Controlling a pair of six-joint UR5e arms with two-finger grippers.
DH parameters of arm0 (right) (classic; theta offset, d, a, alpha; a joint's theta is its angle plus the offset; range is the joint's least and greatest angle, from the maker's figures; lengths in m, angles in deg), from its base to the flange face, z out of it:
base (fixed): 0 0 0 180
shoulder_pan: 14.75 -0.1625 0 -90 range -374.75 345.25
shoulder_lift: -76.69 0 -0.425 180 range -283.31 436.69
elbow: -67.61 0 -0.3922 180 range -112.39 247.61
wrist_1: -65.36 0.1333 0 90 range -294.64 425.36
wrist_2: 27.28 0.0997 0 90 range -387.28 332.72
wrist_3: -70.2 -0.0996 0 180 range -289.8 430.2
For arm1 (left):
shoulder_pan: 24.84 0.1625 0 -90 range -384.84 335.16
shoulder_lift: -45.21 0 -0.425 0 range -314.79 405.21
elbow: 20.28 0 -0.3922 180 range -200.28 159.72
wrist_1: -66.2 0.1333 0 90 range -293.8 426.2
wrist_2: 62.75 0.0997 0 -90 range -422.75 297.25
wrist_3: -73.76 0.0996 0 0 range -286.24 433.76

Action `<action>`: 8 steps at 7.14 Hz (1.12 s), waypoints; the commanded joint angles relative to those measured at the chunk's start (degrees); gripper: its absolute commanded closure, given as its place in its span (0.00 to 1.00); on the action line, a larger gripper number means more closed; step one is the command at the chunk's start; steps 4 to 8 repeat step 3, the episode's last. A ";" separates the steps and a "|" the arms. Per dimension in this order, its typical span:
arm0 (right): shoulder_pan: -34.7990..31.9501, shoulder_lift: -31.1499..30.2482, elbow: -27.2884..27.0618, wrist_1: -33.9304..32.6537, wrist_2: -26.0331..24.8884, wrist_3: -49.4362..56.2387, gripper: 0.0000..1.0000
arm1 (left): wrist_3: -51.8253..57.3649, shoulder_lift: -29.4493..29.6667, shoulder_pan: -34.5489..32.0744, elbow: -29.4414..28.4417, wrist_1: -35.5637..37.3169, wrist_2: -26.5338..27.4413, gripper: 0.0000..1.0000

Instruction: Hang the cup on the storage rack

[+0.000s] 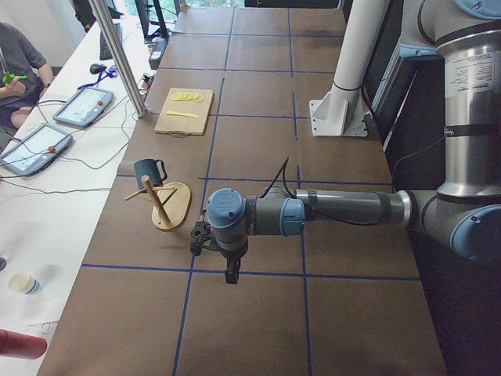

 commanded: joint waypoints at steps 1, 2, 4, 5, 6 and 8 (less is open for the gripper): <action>0.00 -0.04 0.46 -0.09 0.04 0.07 0.00 | 0.00 0.06 0.00 0.07 -0.24 -0.05 0.00; 0.00 -0.04 0.37 0.00 0.04 0.16 0.00 | 0.00 0.06 0.00 0.07 -0.59 -0.05 0.00; 0.00 -0.04 0.37 0.00 0.04 0.08 0.00 | 0.00 0.06 0.00 0.07 -0.60 -0.05 0.00; 0.00 -0.04 0.37 0.00 0.04 0.08 0.00 | 0.00 0.06 0.00 0.07 -0.60 -0.05 0.00; 0.00 -0.04 0.37 0.00 0.04 0.08 0.00 | 0.00 0.06 0.00 0.07 -0.60 -0.05 0.00; 0.00 -0.04 0.37 0.00 0.04 0.08 0.00 | 0.00 0.06 0.00 0.07 -0.60 -0.05 0.00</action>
